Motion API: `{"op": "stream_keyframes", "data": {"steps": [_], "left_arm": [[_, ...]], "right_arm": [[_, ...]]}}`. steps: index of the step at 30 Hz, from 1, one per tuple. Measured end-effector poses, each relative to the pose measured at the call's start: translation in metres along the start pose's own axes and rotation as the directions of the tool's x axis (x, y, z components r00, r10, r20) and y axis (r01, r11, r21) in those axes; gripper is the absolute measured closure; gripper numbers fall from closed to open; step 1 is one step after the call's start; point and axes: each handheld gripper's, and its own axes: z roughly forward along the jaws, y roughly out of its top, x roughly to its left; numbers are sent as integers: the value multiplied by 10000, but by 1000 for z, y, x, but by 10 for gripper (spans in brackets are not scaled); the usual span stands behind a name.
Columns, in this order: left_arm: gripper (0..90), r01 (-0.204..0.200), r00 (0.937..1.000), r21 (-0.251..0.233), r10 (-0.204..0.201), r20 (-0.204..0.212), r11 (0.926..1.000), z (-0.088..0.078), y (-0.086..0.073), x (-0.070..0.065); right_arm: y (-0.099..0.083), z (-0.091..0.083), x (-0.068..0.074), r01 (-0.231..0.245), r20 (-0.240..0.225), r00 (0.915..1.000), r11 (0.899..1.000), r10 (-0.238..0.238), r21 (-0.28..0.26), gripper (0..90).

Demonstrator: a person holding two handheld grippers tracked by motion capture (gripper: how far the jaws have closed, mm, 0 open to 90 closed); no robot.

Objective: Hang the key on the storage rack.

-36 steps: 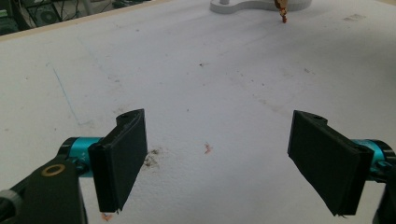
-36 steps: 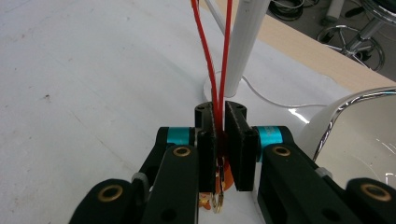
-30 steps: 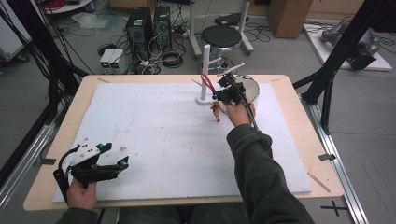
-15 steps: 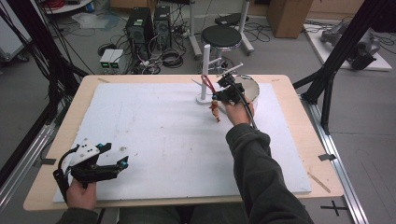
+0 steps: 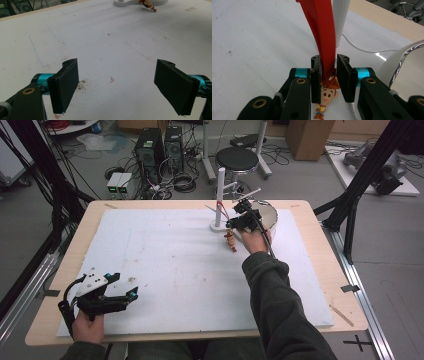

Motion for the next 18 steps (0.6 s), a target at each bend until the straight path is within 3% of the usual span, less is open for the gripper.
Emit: {"op": "stream_keyframes", "data": {"steps": [1,2,3,7,11,12,18], "left_arm": [[203,-33,10000,31,33,-1,10000,-1,0,0],[203,-5,10000,-5,5,-13,10000,-1,0,0],[203,-8,10000,-11,8,-29,10000,-1,0,0],[203,-39,10000,-32,39,4,10000,1,1,0],[203,-18,10000,4,18,52,10000,3,1,0],[203,-38,10000,23,38,59,10000,3,1,0],[203,-64,9999,9,64,121,10000,5,2,-1]], "right_arm": [[0,0,0,0,0,10000,10000,0,0,745],[0,1,-3,-113,-193,9998,9999,112,-51,832],[1,1,-3,-36,-181,9998,10000,36,2,846],[2,-1,-5,-35,-161,9999,10000,34,-55,829],[2,-3,-5,-24,-556,9984,9997,10,-240,782],[4,-4,-3,-68,-1121,9937,9977,-8,-671,762],[13,-2,9,236,-1245,9915,9933,-377,-1127,829]]}}
